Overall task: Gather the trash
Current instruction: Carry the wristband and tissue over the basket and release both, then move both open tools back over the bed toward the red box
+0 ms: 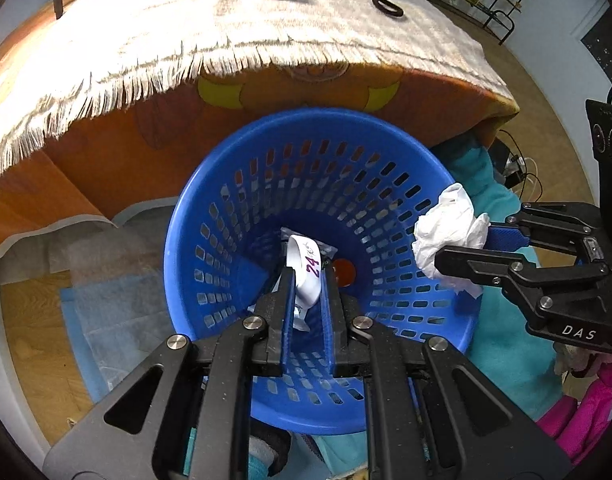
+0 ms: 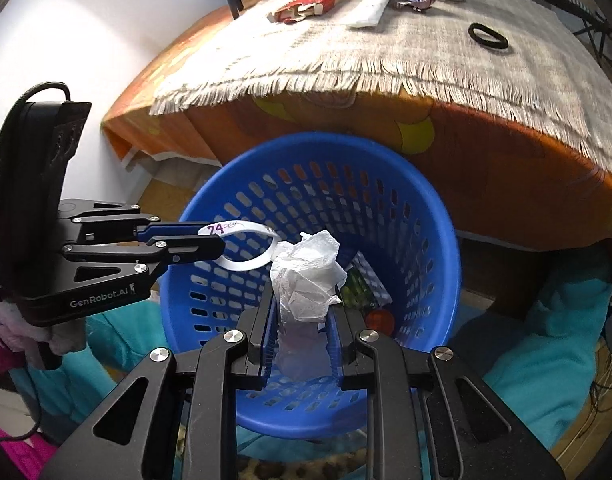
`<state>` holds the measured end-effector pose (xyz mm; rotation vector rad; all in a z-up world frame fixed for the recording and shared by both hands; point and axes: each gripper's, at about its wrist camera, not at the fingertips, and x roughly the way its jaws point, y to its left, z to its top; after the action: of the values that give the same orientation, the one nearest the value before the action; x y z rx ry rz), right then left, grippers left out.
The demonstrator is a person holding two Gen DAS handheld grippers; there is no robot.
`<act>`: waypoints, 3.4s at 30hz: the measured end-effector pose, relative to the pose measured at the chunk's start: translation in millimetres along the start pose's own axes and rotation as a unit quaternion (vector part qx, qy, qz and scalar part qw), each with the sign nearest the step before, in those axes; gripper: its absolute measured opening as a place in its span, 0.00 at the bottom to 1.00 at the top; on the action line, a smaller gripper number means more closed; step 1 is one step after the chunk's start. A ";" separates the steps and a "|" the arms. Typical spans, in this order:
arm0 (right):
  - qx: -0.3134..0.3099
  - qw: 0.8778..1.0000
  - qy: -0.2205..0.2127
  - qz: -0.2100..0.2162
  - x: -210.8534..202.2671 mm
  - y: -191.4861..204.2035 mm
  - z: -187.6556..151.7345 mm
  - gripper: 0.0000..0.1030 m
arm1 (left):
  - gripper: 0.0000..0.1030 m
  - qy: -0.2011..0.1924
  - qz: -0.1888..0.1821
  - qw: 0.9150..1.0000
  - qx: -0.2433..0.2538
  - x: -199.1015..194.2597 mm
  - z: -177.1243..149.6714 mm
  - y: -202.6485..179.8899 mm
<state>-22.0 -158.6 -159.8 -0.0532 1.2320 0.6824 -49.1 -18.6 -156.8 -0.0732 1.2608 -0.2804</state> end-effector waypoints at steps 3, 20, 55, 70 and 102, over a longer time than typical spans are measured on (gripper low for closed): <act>0.002 1.000 0.002 -0.001 2.3 -1.4 -0.2 0.22 | 0.10 0.004 0.004 1.000 0.000 4.0 0.8 0.2; 0.006 1.000 0.011 -0.019 5.6 -7.0 -1.0 0.50 | 0.47 0.001 0.028 1.000 -0.011 5.3 3.2 6.5; 0.026 0.992 -0.062 -0.104 -45.7 -48.0 49.8 0.69 | 0.70 -0.052 0.044 0.998 -0.018 -31.8 69.8 19.3; 0.034 0.984 -0.108 -0.135 -69.4 -78.9 98.8 0.73 | 0.76 -0.091 0.067 0.993 -0.028 -46.6 153.8 48.4; 0.028 0.977 -0.157 -0.143 -44.7 -97.0 241.7 0.77 | 0.83 -0.071 0.111 0.989 -0.064 3.2 285.0 109.3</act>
<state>224.7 -161.7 -65.0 -0.0718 0.9154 0.3861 239.8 57.8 -94.8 -0.0601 1.1326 -0.0007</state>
